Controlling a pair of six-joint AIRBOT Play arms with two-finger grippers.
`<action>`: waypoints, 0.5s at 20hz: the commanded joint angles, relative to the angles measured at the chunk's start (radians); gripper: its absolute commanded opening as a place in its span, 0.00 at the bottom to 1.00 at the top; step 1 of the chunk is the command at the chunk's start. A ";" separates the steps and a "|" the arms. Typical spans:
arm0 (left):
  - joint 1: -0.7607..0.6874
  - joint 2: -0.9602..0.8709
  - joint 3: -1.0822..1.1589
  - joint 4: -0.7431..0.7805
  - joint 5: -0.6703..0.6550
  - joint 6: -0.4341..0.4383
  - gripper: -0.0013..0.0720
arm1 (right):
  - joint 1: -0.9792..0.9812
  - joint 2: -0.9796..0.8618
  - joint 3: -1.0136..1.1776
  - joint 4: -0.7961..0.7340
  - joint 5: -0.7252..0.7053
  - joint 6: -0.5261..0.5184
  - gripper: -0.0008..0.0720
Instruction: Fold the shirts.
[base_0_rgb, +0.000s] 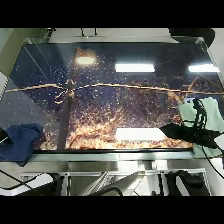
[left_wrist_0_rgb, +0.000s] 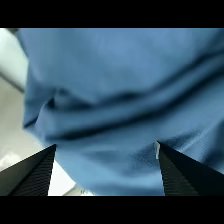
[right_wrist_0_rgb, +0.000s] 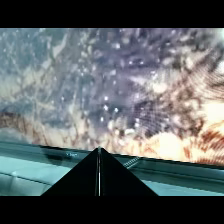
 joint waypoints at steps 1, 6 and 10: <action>0.019 -0.098 0.001 -0.081 0.020 0.041 0.88 | 0.001 0.000 0.000 0.001 -0.001 0.000 0.03; -0.020 -0.088 0.001 -0.346 0.015 0.115 0.04 | 0.001 0.000 0.000 0.001 0.000 0.000 0.03; -0.117 0.036 0.003 -0.641 0.012 0.187 0.04 | 0.001 0.000 0.000 0.001 0.000 0.000 0.03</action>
